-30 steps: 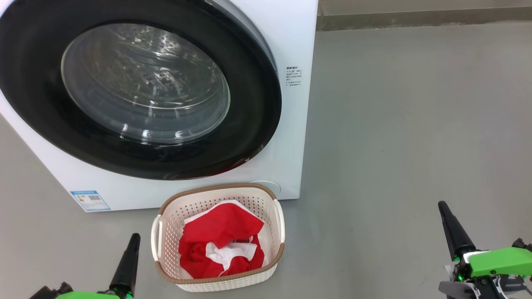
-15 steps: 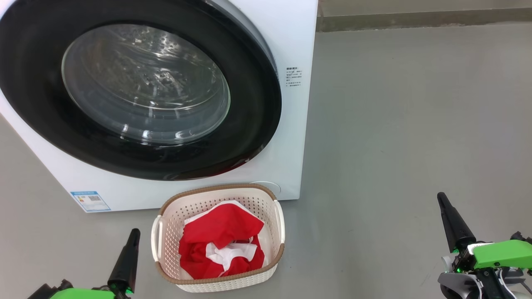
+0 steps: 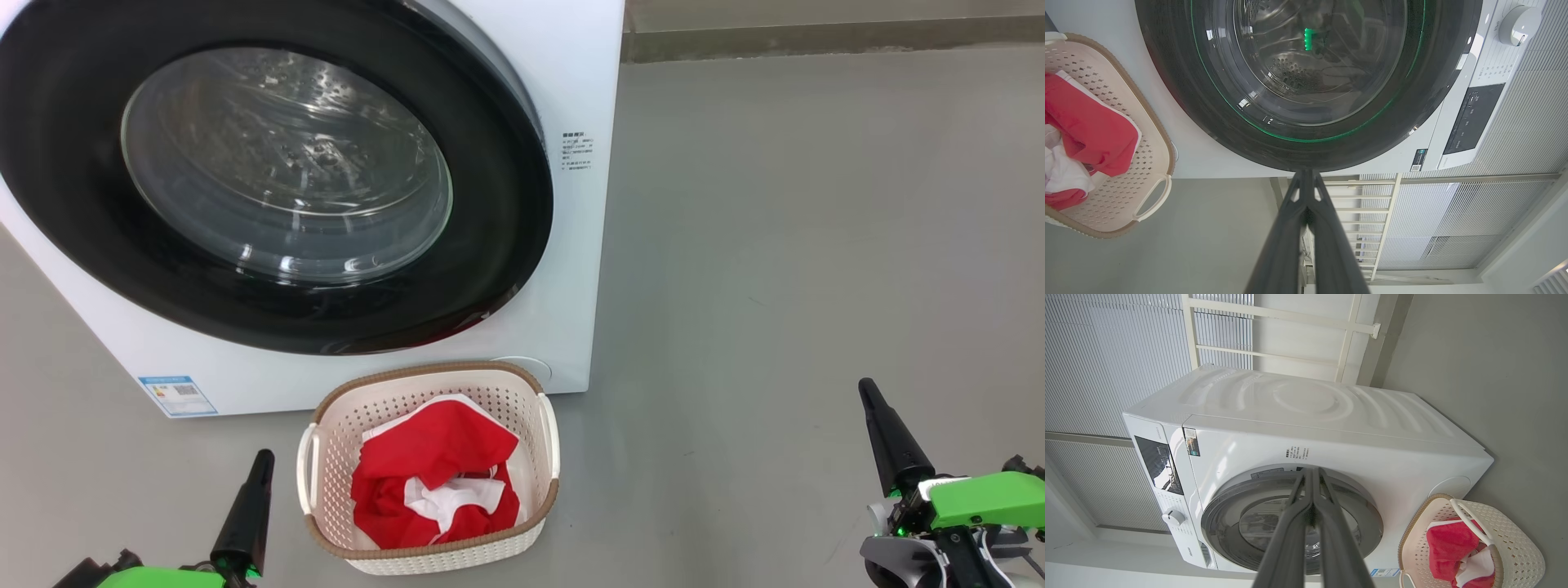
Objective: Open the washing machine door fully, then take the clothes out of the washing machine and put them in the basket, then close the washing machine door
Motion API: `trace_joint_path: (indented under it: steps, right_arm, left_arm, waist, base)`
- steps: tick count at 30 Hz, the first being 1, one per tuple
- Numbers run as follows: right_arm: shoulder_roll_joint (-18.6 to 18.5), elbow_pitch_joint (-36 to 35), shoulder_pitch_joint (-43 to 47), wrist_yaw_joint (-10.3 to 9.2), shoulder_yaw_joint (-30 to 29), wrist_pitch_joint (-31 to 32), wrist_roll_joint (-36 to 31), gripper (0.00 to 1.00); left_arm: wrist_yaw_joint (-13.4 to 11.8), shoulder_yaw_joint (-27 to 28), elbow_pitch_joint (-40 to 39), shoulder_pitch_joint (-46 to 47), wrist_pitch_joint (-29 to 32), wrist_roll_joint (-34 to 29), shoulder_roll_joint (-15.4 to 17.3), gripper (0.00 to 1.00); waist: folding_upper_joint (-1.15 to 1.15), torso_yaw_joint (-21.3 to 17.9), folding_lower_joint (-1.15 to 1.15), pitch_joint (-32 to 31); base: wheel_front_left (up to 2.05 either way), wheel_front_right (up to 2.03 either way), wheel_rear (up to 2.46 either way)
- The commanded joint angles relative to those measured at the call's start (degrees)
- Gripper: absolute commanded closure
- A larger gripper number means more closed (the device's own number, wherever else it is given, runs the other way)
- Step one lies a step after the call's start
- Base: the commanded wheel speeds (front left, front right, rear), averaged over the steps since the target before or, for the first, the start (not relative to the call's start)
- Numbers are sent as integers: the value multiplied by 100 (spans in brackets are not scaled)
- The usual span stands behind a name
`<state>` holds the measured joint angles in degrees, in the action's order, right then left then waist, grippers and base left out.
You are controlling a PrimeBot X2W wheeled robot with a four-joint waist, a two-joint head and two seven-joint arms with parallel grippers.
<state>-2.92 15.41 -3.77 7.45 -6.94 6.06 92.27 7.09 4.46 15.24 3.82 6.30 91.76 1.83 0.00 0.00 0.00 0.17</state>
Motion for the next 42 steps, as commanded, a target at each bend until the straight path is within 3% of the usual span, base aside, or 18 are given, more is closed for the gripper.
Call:
trace_joint_path:
  steps: [1, 42]
  right_arm:
    - [-25, -140, -238, 3, 77, 14, 19, 100]
    - [-11, -139, -240, 3, 57, 30, 2, 100]
  left_arm:
    - [40, 208, -120, 238, 20, 39, 105, 100]
    - [40, 207, -120, 237, 19, 40, 105, 100]
  waist:
    - [0, 0, 0, 0]
    - [0, 0, 0, 0]
  base:
    - [0, 0, 0]
    - [0, 0, 0]
